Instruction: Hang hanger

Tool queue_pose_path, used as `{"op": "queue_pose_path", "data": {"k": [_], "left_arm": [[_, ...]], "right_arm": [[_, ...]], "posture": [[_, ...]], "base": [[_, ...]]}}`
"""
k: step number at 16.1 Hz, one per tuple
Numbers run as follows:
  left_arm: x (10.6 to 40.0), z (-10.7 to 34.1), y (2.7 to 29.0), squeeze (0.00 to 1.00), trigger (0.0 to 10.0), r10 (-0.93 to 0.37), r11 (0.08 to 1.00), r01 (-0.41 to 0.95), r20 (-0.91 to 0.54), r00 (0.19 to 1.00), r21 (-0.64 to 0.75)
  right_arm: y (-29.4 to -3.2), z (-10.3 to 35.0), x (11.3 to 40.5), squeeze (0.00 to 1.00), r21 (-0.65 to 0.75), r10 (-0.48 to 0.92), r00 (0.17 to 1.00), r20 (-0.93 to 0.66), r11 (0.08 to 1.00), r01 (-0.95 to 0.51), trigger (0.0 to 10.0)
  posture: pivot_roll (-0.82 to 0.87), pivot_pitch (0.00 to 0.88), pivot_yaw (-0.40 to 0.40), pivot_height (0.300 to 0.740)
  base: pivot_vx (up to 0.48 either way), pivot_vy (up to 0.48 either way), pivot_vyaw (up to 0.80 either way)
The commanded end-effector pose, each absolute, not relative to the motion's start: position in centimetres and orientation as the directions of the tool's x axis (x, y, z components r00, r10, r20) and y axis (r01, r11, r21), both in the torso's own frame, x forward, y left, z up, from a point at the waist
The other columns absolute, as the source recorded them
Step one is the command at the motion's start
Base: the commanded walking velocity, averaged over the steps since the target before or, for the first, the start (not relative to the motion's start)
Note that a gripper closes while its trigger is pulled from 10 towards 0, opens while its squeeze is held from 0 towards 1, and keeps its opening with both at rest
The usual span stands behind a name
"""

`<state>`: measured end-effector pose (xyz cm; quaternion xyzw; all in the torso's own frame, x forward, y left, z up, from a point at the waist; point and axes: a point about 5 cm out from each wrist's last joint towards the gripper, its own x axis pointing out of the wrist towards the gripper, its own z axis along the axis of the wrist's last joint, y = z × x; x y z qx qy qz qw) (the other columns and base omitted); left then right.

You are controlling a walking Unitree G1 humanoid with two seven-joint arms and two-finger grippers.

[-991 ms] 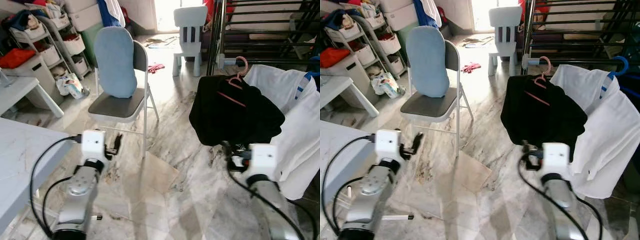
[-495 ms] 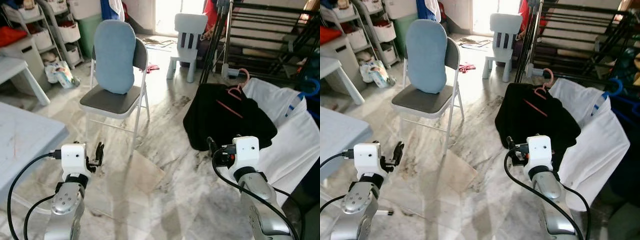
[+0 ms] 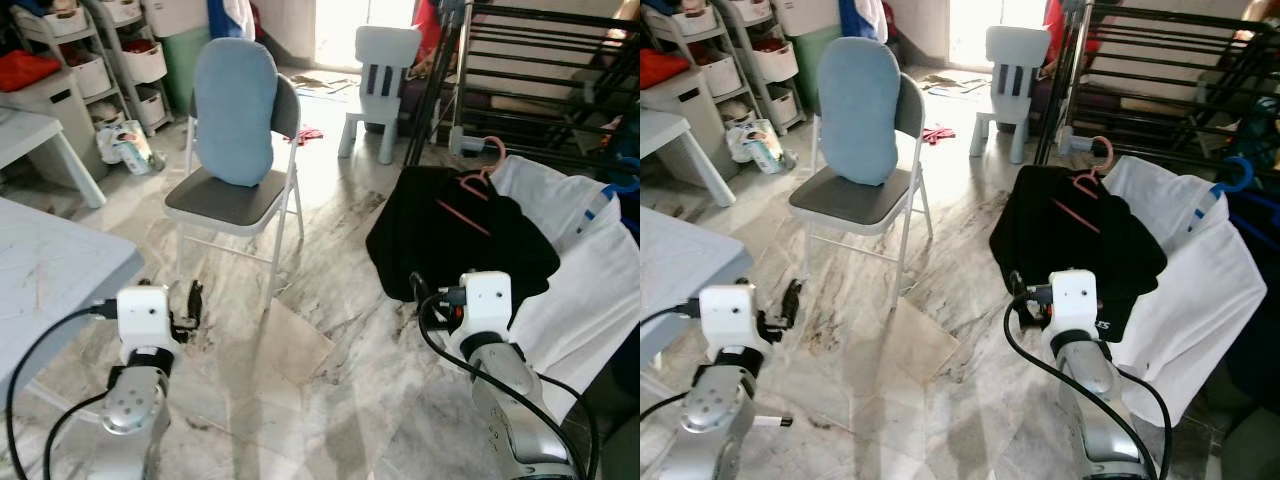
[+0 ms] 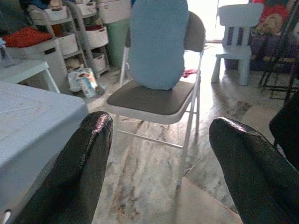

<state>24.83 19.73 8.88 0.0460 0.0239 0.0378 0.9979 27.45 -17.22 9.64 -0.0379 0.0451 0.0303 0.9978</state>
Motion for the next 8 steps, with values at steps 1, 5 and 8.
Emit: {"op": "queue_pose_path", "data": {"k": [1,5,8], "left_arm": [[25.1,8.8,18.9,0.00,10.0,0.039,0.996,-0.035,-0.054,0.998,0.084],[24.5,8.1,18.6,0.00,10.0,-0.007,1.000,0.007,-0.111,0.994,0.001],[25.3,8.5,17.7,0.00,10.0,-0.081,0.996,0.078,-0.091,0.993,-0.037]], "right_arm": [[-17.3,10.0,26.9,0.00,-0.094,0.067,0.994,-0.082,0.993,-0.075,10.0],[-19.0,9.1,25.0,0.00,-0.109,0.003,0.993,-0.116,0.994,-0.016,10.0],[-19.2,9.4,25.1,0.00,-0.121,-0.014,0.993,-0.115,0.993,0.000,10.0]], "posture": [[-0.14,0.000,0.011,0.740],[-0.17,0.000,0.043,0.740],[-0.18,0.000,0.050,0.740]], "base": [[0.000,0.000,0.00],[0.000,0.000,0.00],[0.179,0.000,-0.14]]}}
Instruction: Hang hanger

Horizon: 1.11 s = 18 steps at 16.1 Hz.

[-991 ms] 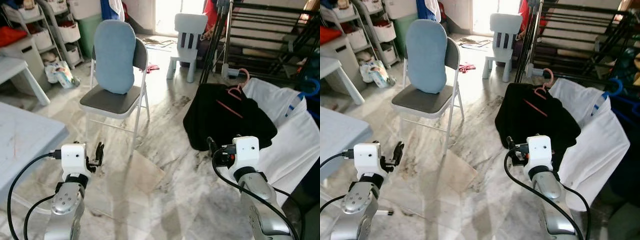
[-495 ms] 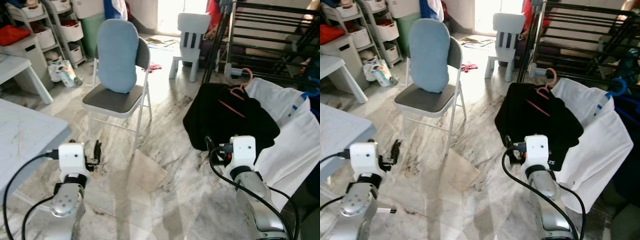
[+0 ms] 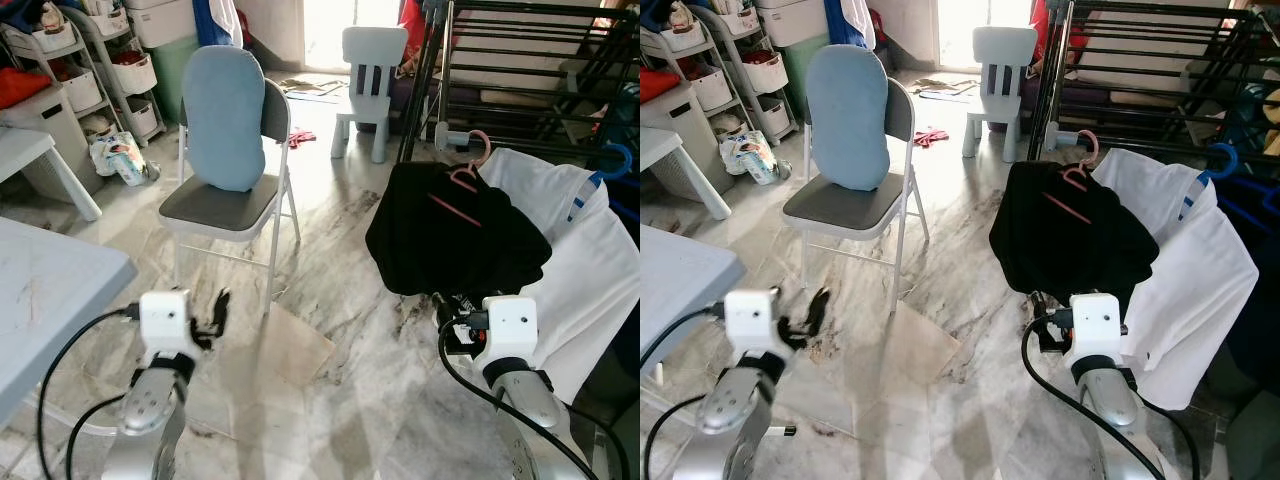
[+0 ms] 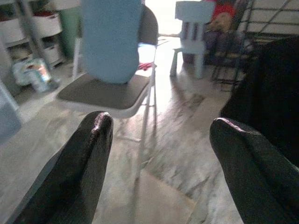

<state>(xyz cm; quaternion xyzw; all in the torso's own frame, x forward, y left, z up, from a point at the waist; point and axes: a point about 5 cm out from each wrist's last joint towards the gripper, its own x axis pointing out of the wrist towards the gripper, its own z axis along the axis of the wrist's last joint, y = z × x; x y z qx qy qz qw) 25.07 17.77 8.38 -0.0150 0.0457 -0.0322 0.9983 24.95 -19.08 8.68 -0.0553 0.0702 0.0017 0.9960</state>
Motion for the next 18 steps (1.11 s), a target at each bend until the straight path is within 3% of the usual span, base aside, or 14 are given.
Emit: {"op": "queue_pose_path", "data": {"k": [1,8,10,18], "left_arm": [[25.5,8.5,17.5,0.00,10.0,-0.088,0.995,0.084,-0.088,0.992,-0.047],[26.2,8.9,16.9,0.00,10.0,-0.128,0.990,0.123,-0.070,0.989,-0.071],[26.1,8.8,16.7,0.00,10.0,-0.132,0.989,0.126,-0.073,0.989,-0.079],[26.5,8.4,16.1,0.00,10.0,-0.164,0.984,0.156,-0.098,0.982,-0.081]], "right_arm": [[-19.2,9.5,25.2,0.00,-0.123,-0.013,0.994,-0.111,0.992,-0.001,10.0],[-19.1,9.7,25.7,0.00,-0.133,-0.007,0.995,-0.103,0.991,-0.007,10.0],[-19.0,9.8,25.8,0.00,-0.138,-0.003,0.995,-0.098,0.990,-0.011,10.0],[-18.8,9.1,25.1,0.00,-0.136,-0.024,0.994,-0.105,0.991,0.009,10.0]], "posture": [[-0.19,0.000,0.053,0.740],[-0.19,0.000,0.051,0.740],[-0.19,0.000,0.048,0.740],[-0.21,0.000,0.072,0.740]], "base": [[0.315,0.000,-0.56],[0.407,0.000,-0.58],[0.431,0.000,0.00],[0.302,0.336,0.00]]}}
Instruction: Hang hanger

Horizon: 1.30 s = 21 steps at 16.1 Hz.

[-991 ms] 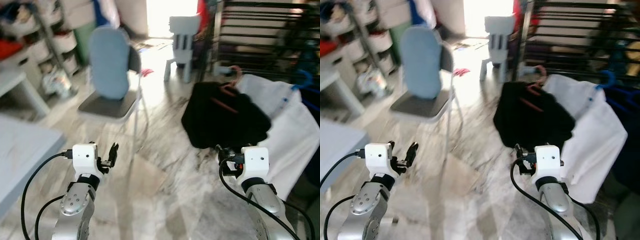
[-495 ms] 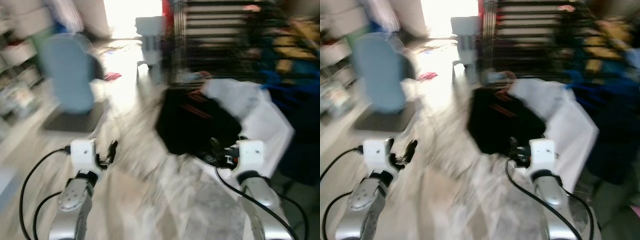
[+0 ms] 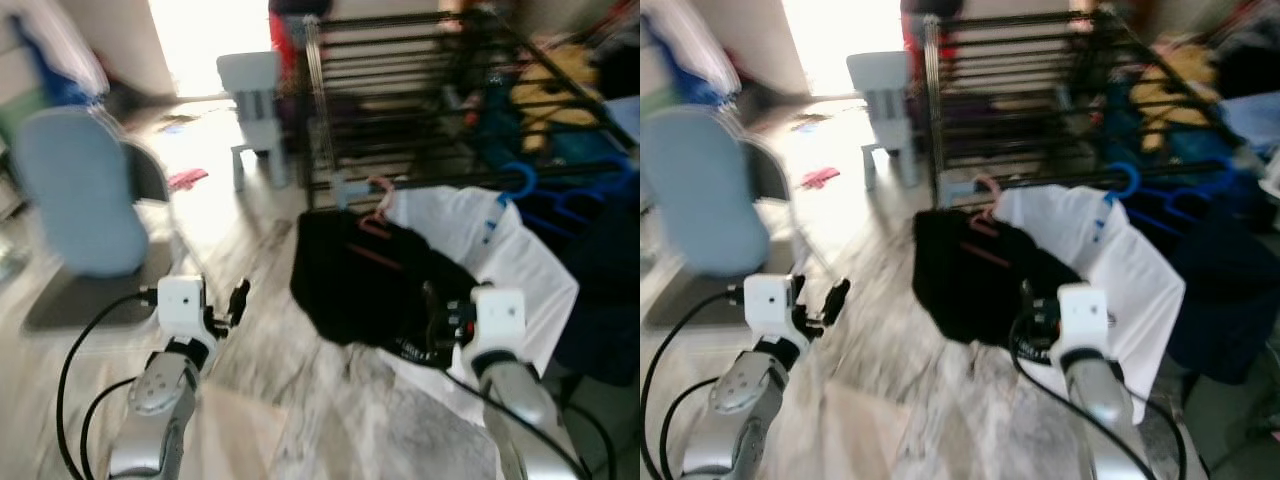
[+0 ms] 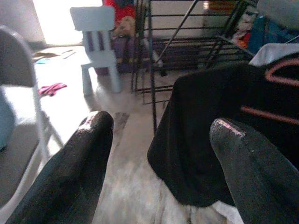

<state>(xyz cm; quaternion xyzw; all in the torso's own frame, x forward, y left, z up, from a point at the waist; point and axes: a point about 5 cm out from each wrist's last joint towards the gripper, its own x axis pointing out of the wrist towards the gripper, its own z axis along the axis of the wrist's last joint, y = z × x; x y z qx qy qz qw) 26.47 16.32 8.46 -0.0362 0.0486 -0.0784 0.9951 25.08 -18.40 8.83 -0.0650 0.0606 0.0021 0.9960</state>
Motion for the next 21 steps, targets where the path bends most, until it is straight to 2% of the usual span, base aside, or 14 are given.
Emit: {"op": "queue_pose_path", "data": {"k": [1,7,9,10,12,21], "left_arm": [[26.4,8.2,16.2,0.00,10.0,-0.149,0.987,0.141,-0.110,0.983,-0.077],[27.0,8.3,15.7,0.00,10.0,-0.127,0.991,0.122,-0.105,0.986,-0.052],[26.8,8.4,16.0,0.00,10.0,-0.082,0.996,0.077,-0.093,0.992,-0.049],[26.7,8.4,16.0,0.00,10.0,-0.079,0.996,0.074,-0.092,0.993,-0.051],[26.3,8.5,16.8,0.00,10.0,0.007,0.999,-0.010,-0.069,0.998,-0.034],[24.5,9.0,17.8,0.00,10.0,0.095,0.995,-0.097,-0.054,0.994,-0.024]], "right_arm": [[-18.8,8.8,24.9,0.00,-0.124,-0.032,0.992,-0.121,0.992,0.017,10.0],[-18.0,9.0,25.8,0.00,-0.114,-0.014,0.995,-0.099,0.993,0.003,10.0],[-17.8,9.2,26.4,0.00,-0.120,0.027,0.995,-0.097,0.992,-0.038,10.0],[-17.7,9.3,26.5,0.00,-0.120,0.032,0.995,-0.097,0.992,-0.044,10.0],[-16.9,9.5,27.6,0.00,-0.115,0.078,0.993,-0.089,0.989,-0.088,10.0],[-14.1,9.1,29.2,0.00,-0.097,0.206,0.974,-0.099,0.972,-0.215,10.0]], "posture": [[-0.21,0.000,0.072,0.740],[-0.20,0.000,0.084,0.740],[-0.16,0.000,0.034,0.740],[-0.16,0.000,0.034,0.740],[-0.11,0.000,-0.015,0.740],[-0.02,0.000,-0.106,0.740]], "base": [[0.000,0.390,0.00],[0.000,0.000,0.00],[0.000,0.000,0.00],[0.000,0.000,0.00],[0.000,0.000,0.00],[0.000,0.000,0.00]]}}
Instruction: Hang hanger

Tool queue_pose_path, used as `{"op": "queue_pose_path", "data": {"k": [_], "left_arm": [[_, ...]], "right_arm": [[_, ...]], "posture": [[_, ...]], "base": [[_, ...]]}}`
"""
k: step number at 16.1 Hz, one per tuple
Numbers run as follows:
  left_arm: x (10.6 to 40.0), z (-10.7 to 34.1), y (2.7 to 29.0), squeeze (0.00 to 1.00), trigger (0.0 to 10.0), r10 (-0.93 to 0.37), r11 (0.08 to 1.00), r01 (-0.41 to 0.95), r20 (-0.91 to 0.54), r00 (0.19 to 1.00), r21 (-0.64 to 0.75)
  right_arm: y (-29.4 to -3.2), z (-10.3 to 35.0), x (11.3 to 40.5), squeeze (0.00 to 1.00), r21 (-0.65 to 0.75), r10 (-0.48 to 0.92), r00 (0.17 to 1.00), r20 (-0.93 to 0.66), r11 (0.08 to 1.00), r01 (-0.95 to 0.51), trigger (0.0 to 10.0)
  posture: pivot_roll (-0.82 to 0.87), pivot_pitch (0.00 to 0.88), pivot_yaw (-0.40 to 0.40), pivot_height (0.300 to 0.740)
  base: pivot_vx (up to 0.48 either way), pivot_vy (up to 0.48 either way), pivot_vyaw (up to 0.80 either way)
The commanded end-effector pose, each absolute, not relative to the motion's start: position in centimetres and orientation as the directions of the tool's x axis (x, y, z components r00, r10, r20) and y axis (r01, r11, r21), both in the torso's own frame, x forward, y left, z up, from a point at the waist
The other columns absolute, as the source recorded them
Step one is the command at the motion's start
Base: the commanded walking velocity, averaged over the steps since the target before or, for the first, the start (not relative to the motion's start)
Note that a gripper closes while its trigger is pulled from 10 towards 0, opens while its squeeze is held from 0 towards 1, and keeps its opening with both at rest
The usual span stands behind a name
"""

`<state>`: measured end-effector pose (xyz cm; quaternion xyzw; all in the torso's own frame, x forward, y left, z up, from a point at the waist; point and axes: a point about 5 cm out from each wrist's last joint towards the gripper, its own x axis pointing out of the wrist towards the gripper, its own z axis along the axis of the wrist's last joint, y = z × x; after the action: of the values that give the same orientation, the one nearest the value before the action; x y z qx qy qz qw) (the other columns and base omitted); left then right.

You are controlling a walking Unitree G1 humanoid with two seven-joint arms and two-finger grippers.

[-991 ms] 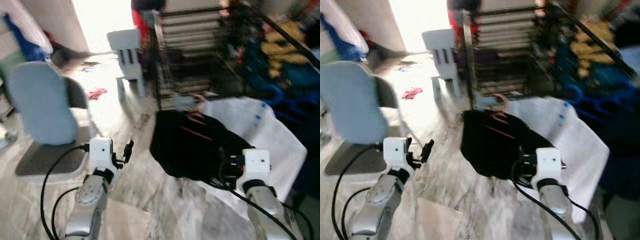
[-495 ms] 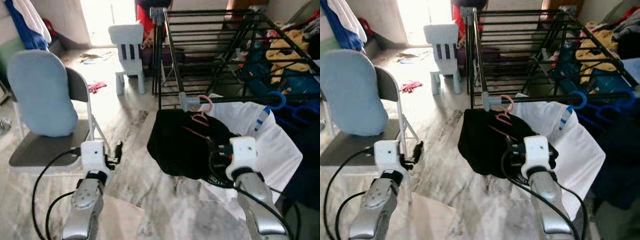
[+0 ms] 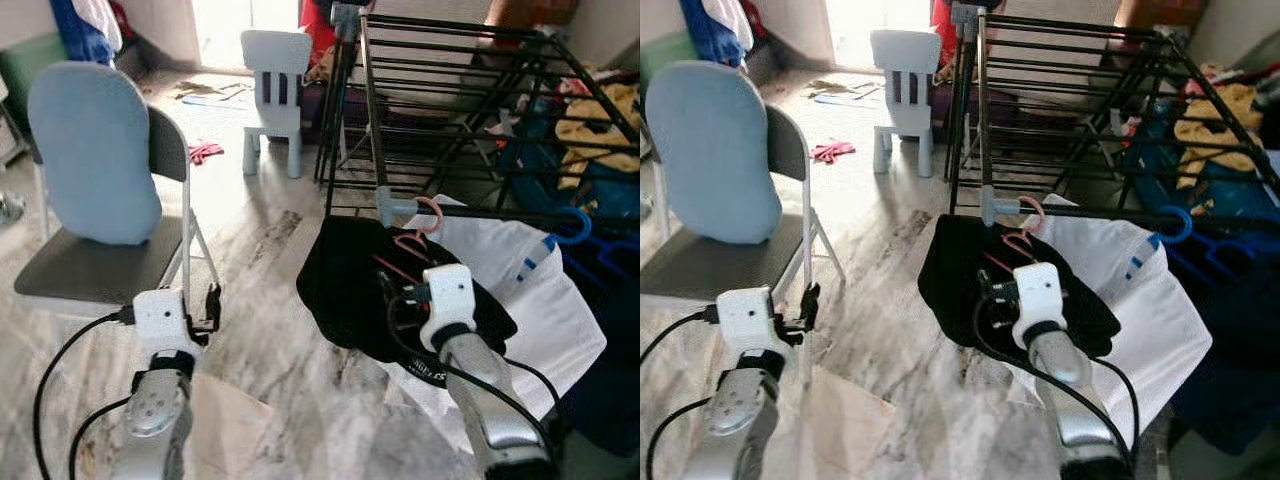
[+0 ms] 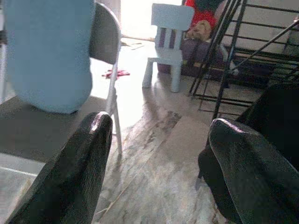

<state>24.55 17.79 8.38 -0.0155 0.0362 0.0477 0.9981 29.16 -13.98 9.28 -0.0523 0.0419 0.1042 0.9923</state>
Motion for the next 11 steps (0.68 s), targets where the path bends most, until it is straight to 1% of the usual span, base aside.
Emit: {"op": "queue_pose_path", "data": {"k": [1,2,3,5,6,8,11], "left_arm": [[24.4,8.9,17.9,0.00,10.0,0.096,0.995,-0.097,-0.056,0.994,-0.020],[24.7,8.9,18.5,0.00,10.0,0.102,0.995,-0.102,-0.058,0.993,0.003],[24.8,8.9,18.7,0.00,10.0,0.105,0.994,-0.104,-0.057,0.993,0.013],[25.0,8.8,19.4,0.00,10.0,0.132,0.991,-0.130,-0.066,0.989,0.031],[24.9,8.4,20.2,0.00,10.0,0.178,0.984,-0.175,-0.088,0.980,0.040],[24.9,7.9,20.3,0.00,10.0,0.189,0.982,-0.186,-0.107,0.976,0.033],[25.1,7.6,19.3,0.00,10.0,0.161,0.987,-0.160,-0.115,0.980,0.014]], "right_arm": [[-14.1,9.1,29.3,0.00,-0.095,0.200,0.975,-0.095,0.973,-0.209,10.0],[-14.6,9.1,29.2,0.00,-0.092,0.161,0.983,-0.089,0.981,-0.169,10.0],[-15.0,9.1,29.0,0.00,-0.092,0.138,0.987,-0.086,0.985,-0.146,10.0],[-15.6,8.9,28.5,0.00,-0.092,0.108,0.991,-0.083,0.989,-0.116,10.0],[-16.3,8.7,27.8,0.00,-0.093,0.074,0.994,-0.082,0.992,-0.082,10.0],[-16.7,8.6,27.4,0.00,-0.094,0.065,0.995,-0.078,0.993,-0.073,10.0],[-17.1,8.5,27.3,0.00,-0.083,0.061,0.995,-0.082,0.994,-0.068,10.0]], "posture": [[-0.02,0.000,-0.090,0.740],[-0.04,0.000,-0.055,0.740],[-0.04,0.000,-0.048,0.740],[-0.08,0.000,-0.005,0.740],[-0.10,0.000,0.013,0.740],[-0.12,0.000,0.021,0.740],[-0.11,0.000,0.010,0.740]], "base": [[0.000,0.000,0.00],[0.000,0.000,0.00],[0.000,0.000,0.00],[0.000,0.000,0.00],[0.000,0.000,0.00],[0.000,0.000,0.00],[0.000,0.000,0.00]]}}
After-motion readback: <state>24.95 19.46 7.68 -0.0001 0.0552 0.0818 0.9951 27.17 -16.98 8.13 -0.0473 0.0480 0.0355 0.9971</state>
